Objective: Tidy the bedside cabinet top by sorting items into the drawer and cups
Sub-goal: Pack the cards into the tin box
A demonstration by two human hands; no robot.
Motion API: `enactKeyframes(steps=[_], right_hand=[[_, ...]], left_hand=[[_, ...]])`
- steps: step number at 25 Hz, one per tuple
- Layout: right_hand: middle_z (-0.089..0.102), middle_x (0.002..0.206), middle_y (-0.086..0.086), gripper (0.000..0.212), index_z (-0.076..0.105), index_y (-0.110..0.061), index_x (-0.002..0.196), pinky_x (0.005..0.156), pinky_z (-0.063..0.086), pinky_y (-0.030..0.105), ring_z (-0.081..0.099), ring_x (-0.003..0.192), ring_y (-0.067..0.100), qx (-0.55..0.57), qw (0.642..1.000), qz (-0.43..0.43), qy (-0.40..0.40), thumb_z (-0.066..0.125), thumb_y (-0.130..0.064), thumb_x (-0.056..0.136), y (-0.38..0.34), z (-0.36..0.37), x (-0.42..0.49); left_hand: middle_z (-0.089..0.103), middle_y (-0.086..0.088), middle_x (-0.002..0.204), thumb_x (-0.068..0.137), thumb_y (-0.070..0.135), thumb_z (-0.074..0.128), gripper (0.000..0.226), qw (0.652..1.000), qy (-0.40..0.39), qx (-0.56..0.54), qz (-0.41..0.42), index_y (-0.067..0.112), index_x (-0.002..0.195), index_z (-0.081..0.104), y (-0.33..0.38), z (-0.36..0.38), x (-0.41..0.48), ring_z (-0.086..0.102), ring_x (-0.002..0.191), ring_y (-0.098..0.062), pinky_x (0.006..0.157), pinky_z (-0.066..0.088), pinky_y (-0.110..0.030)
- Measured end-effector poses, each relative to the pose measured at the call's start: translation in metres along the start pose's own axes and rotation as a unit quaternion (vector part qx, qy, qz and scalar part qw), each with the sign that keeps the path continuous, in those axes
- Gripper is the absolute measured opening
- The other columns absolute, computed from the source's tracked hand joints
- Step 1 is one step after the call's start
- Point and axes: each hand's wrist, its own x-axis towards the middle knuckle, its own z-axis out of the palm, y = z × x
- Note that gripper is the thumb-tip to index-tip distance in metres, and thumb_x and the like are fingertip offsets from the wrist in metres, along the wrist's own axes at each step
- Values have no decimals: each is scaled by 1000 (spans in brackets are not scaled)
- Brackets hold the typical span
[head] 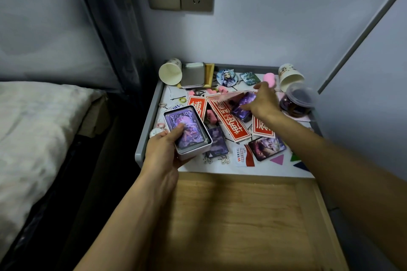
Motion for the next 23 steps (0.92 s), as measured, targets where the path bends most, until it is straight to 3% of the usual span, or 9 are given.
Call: enactKeyframes(steps=[4, 7, 10, 13, 16, 19, 23], right_hand=[[54, 123, 11, 57, 35, -13, 137, 68, 52, 31, 59, 94, 20, 67, 997, 31, 7, 65, -3, 89, 7, -12, -12], [55, 125, 10, 48, 42, -15, 135, 80, 58, 41, 65, 93, 23, 89, 995, 37, -7, 59, -2, 92, 13, -18, -35], [61, 112, 5, 33, 57, -16, 123, 61, 56, 23, 66, 77, 16, 55, 987, -17, -150, 58, -4, 93, 10, -11, -65], [66, 100, 4, 26, 62, -20, 118, 70, 59, 33, 70, 78, 22, -6, 974, -47, -222, 59, -11, 94, 4, 8, -81], [64, 94, 0, 32, 58, -21, 121, 64, 51, 32, 65, 72, 21, -100, 975, -79, -182, 66, -27, 91, 2, 28, -82], [62, 108, 4, 56, 52, -20, 120, 70, 47, 34, 61, 90, 25, -190, 969, -100, -123, 76, -48, 77, 0, 42, -85], [55, 121, 9, 70, 47, -15, 125, 76, 42, 35, 55, 109, 33, -213, 966, -98, -105, 84, -40, 71, -5, 50, -92]], left_hand=[[74, -16, 101, 90, 14, 64, 13, 1000, 3, -1, 3, 6, 101, 66, 2, 0, -2, 71, 84, -29, 77, 57, -49], [74, -16, 101, 91, 15, 64, 23, 1000, 6, -10, 6, 2, 109, 64, 5, -2, -3, 72, 83, -29, 75, 58, -48], [75, -14, 91, 92, 14, 62, 25, 1000, 5, -20, 12, -1, 112, 64, 7, -4, -5, 72, 69, -25, 68, 58, -46], [75, -13, 86, 93, 14, 61, 25, 999, 7, -28, 14, -1, 112, 64, 9, -6, -7, 72, 64, -24, 63, 59, -45], [73, -19, 102, 92, 14, 61, 27, 1000, 5, -22, 10, -1, 114, 64, 8, -7, -9, 72, 73, -27, 68, 58, -48], [72, -19, 105, 92, 14, 61, 27, 1000, 3, -23, 8, -2, 114, 63, 10, -7, -8, 71, 73, -26, 67, 57, -47], [72, -20, 106, 92, 14, 62, 28, 1000, 4, -21, 6, -2, 115, 64, 10, -8, -8, 70, 74, -26, 67, 57, -47]])
